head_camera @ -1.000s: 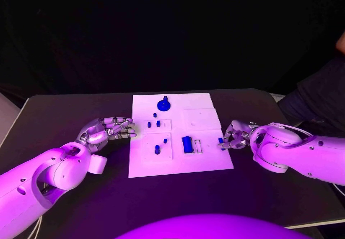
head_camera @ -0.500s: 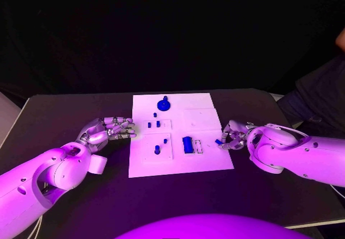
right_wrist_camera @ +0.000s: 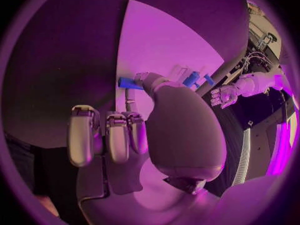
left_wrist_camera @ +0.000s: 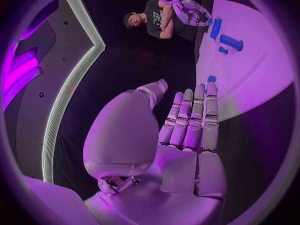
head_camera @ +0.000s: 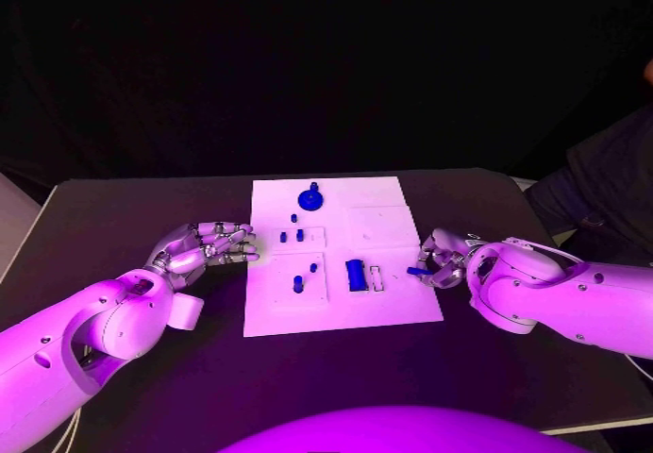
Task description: Assemble the parts on the task board
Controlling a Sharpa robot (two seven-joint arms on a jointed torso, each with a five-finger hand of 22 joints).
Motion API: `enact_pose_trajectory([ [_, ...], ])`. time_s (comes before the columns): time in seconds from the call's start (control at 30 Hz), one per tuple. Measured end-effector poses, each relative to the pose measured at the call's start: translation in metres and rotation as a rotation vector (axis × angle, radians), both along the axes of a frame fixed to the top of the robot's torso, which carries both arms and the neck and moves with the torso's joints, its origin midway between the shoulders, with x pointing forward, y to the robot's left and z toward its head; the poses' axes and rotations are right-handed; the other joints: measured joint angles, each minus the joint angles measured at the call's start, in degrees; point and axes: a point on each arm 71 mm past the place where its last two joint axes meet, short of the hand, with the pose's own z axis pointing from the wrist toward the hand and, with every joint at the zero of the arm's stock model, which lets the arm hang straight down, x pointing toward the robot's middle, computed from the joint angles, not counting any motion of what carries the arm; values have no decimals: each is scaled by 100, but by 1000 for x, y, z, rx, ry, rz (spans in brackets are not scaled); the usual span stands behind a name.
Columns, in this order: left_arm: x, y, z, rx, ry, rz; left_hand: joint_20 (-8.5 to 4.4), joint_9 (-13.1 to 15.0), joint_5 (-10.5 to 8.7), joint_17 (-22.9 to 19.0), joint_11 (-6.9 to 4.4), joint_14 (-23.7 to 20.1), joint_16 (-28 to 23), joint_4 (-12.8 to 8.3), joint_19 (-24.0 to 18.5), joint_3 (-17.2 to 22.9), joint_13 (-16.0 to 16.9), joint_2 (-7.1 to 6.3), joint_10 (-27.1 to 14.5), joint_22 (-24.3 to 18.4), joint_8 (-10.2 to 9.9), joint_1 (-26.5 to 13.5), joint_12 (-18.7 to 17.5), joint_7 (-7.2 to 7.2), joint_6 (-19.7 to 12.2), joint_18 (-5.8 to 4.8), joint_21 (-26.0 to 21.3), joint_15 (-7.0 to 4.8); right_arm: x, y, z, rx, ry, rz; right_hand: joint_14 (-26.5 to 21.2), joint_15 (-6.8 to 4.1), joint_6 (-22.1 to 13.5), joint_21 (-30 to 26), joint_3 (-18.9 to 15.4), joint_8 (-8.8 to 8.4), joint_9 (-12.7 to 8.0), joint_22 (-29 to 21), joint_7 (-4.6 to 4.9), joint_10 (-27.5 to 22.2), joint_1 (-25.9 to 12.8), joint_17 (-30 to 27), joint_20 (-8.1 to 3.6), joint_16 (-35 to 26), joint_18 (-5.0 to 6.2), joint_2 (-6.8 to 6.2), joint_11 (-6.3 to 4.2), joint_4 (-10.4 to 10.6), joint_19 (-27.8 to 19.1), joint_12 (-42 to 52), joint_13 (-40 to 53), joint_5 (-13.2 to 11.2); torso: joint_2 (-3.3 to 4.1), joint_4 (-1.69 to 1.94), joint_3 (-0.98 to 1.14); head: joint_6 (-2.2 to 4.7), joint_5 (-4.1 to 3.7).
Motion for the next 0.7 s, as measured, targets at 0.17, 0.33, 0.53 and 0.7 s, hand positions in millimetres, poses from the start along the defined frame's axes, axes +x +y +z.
enact_pose_trajectory([
  [0.17,0,0,0,0,1,-2,0,-4,0,4,0,0,0,0,0,0,0,0,0,0,4,0,0,0,0,0,0,0,-4,6,5,47,12,-13,0,0,3,0,41,1,3,5,-4,0,-97,0,0,0,0,23,0,-20,0,0,0,0,0,-1,0,3,6],
  [0.33,0,0,0,0,3,-4,0,-4,0,4,0,0,0,0,0,0,0,0,0,0,4,0,0,0,0,0,0,0,-5,15,14,100,19,-17,0,0,5,0,69,64,44,5,-6,0,-265,0,0,0,0,-5,0,-21,0,0,0,0,-1,-1,-3,7,7],
  [0.53,0,-1,0,0,4,-6,0,-3,0,4,0,0,0,0,0,0,0,0,0,1,4,0,0,0,0,0,0,0,-8,30,17,162,45,-12,0,0,24,0,92,103,129,4,-25,0,-573,0,0,0,0,-17,0,-11,0,0,0,-86,-3,1,-6,7,5],
  [0.7,0,-1,0,0,5,-7,0,-3,0,3,0,0,0,0,0,0,0,0,0,1,4,0,0,0,0,0,0,0,-7,44,16,194,65,-2,0,0,31,1,12,131,161,4,-32,0,-775,0,0,0,0,24,0,70,0,0,0,-257,-3,3,-7,17,7],
])
